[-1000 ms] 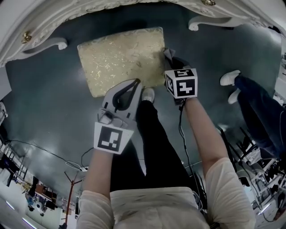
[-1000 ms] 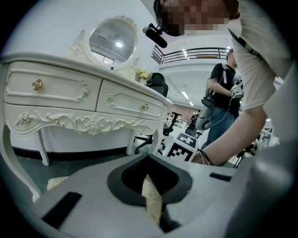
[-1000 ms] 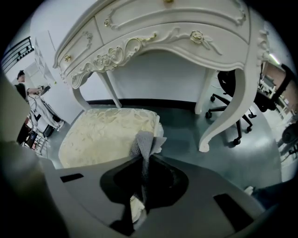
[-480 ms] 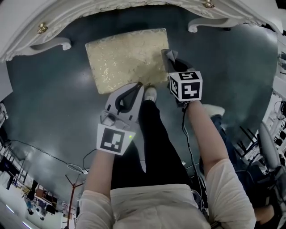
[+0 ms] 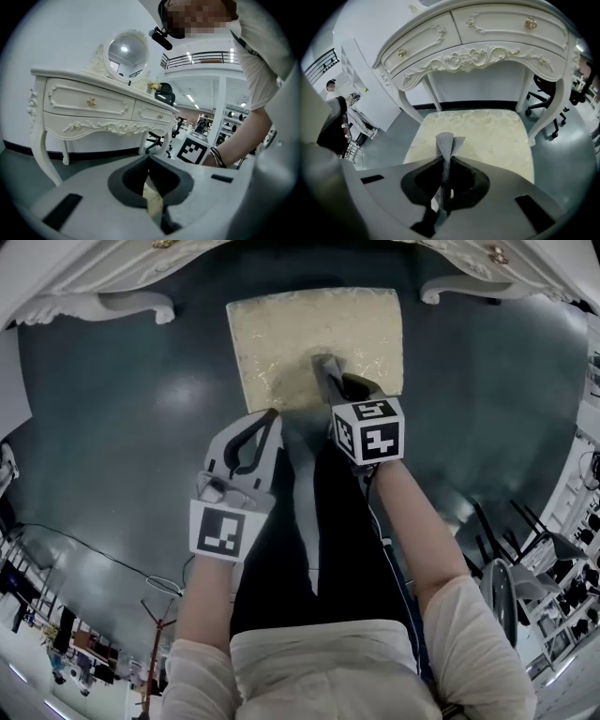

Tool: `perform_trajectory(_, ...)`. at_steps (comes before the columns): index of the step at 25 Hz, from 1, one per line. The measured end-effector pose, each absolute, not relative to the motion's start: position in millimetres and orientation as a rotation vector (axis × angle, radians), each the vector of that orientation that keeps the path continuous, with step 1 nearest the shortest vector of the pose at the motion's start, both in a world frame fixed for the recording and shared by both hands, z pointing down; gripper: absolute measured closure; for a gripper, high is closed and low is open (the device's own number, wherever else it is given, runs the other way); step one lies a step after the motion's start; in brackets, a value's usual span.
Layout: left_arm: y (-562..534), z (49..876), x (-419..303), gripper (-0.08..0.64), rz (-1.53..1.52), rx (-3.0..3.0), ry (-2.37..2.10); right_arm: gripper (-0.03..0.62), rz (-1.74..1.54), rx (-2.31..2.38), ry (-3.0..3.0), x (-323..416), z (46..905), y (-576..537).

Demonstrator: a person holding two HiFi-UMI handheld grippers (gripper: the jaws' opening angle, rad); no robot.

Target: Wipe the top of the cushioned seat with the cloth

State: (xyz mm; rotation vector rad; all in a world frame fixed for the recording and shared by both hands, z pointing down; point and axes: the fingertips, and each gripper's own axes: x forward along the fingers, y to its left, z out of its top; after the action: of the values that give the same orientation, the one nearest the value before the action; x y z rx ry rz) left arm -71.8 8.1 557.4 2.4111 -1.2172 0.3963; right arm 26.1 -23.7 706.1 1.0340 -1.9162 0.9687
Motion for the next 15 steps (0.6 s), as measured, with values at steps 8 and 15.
perform_trajectory(8,35,575,-146,0.558,0.421,2.357,-1.267,0.561,1.002,0.918,-1.973,-74,721,15)
perform_trajectory(15,43,585,-182,0.558,0.412,2.322,-1.281,0.561,1.035,0.903,-1.953,-117,740,27)
